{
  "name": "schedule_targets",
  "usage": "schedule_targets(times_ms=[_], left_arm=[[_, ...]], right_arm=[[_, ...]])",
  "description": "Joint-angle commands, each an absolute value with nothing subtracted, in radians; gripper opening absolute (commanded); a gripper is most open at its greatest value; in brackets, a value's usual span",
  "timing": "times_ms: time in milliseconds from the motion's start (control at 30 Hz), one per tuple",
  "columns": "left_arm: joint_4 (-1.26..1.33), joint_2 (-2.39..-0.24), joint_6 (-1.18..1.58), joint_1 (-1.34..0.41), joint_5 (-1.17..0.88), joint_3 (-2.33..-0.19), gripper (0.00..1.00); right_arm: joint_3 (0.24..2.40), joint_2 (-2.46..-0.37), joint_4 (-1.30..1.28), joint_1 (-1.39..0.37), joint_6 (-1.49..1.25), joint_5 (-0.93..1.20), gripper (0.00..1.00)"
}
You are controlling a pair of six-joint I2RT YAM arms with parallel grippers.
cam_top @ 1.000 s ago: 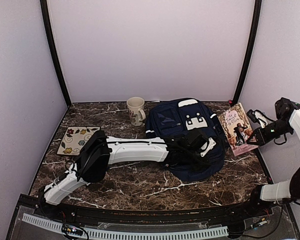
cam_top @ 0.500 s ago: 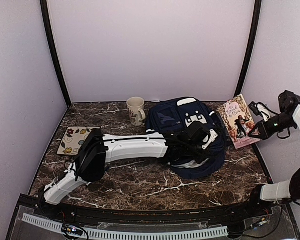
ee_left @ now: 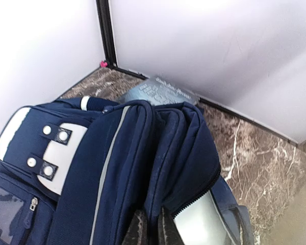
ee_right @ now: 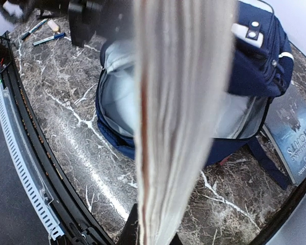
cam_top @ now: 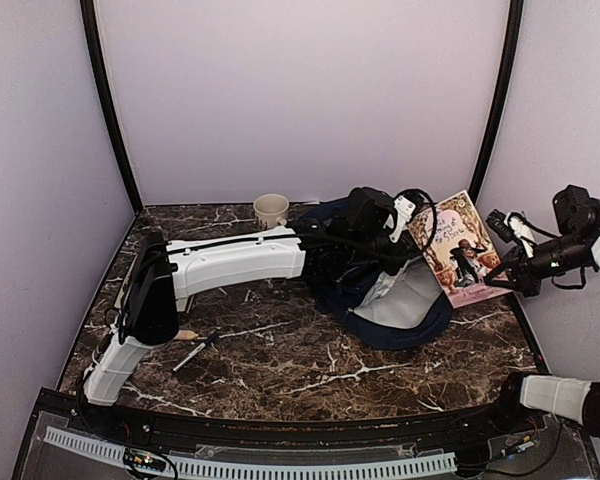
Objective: Pack the student bag
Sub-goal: Place the book in the largest pocket of the bag.
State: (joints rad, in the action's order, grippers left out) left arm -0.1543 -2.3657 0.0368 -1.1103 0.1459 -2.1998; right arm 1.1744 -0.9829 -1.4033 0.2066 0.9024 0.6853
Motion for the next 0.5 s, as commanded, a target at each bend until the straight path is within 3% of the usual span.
schedule_targets(times_ms=[0, 467], left_arm=[[-0.031, -2.232, 0.066, -1.049, 0.122, -2.194, 0.00], [0.020, -2.218, 0.121, -1.019, 0.093, -2.191, 0.00]], right_arm=[[1.125, -0.983, -1.414, 0.166, 0.971, 0.720, 0.00], [1.049, -1.075, -1.413, 0.071, 1.067, 0.671, 0.00]])
